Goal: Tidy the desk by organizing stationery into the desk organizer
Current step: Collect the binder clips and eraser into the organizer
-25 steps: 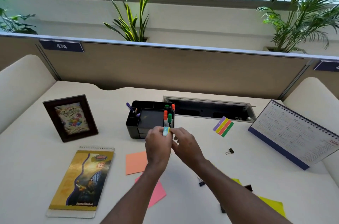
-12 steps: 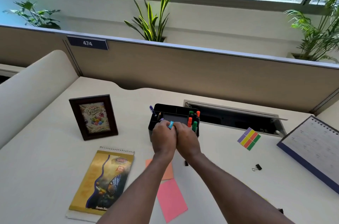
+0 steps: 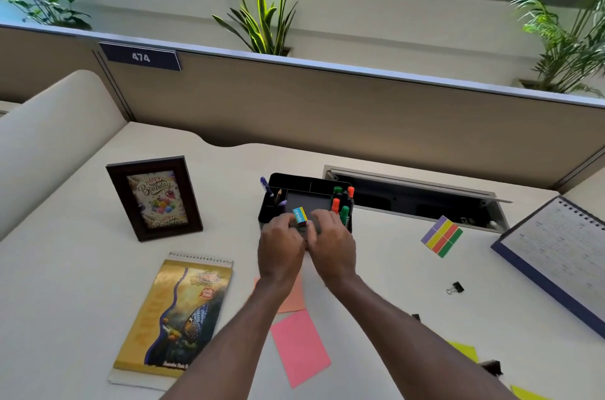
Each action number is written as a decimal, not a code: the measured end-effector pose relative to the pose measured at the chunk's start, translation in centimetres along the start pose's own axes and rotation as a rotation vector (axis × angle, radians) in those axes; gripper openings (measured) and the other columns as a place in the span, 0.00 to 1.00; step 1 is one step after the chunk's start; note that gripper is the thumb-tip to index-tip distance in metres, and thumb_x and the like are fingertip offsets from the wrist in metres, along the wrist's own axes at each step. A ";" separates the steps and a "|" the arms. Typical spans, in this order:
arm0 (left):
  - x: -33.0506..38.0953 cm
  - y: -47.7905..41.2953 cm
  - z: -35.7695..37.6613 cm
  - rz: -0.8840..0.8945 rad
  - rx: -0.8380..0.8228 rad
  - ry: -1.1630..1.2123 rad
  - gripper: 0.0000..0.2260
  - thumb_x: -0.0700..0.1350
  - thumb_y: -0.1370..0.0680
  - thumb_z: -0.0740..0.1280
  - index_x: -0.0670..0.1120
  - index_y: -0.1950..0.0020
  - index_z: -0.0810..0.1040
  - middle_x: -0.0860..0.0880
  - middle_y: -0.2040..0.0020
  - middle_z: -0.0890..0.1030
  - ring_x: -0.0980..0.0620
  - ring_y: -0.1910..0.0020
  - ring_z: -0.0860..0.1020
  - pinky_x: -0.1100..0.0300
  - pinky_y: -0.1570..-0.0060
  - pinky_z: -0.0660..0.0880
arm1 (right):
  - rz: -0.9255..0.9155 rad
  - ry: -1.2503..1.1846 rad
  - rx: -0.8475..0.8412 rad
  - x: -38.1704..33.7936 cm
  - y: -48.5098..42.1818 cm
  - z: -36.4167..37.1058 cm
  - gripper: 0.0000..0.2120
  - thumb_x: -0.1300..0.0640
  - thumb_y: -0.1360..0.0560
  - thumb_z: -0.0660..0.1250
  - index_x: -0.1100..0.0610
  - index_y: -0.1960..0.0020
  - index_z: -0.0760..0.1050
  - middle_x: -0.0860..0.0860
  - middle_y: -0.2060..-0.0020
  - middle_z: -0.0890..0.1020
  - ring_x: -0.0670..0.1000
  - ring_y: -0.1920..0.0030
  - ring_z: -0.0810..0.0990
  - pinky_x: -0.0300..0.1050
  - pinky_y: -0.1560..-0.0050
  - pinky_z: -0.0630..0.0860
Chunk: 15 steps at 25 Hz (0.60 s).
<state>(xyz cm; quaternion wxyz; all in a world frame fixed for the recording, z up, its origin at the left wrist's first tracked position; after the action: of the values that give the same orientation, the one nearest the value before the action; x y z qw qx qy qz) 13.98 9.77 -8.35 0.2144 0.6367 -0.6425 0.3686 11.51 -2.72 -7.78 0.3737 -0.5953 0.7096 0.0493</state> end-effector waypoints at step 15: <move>0.7 0.7 -0.7 0.328 -0.139 -0.403 0.17 0.30 0.37 0.68 0.42 0.50 0.83 0.46 0.58 0.84 0.44 0.54 0.80 0.53 0.60 0.77 | 1.329 -1.408 -0.085 2.3 7.3 7.4 0.13 0.68 0.22 0.54 0.60 0.44 0.74 0.54 0.62 0.77 0.46 0.72 0.66 0.38 0.76 0.66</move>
<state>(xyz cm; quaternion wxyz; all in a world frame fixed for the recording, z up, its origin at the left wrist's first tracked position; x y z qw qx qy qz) 13.07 9.73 -7.51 0.0627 0.5685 -0.7904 0.2192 8.49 1.33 -17.17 0.5871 0.0800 0.5126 0.6214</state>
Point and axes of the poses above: each hand's wrist, its own y-axis away from the middle knuckle, its own z-axis out of the palm, x = y × z, the point moved 7 cm from there along -y, towards the middle knuckle
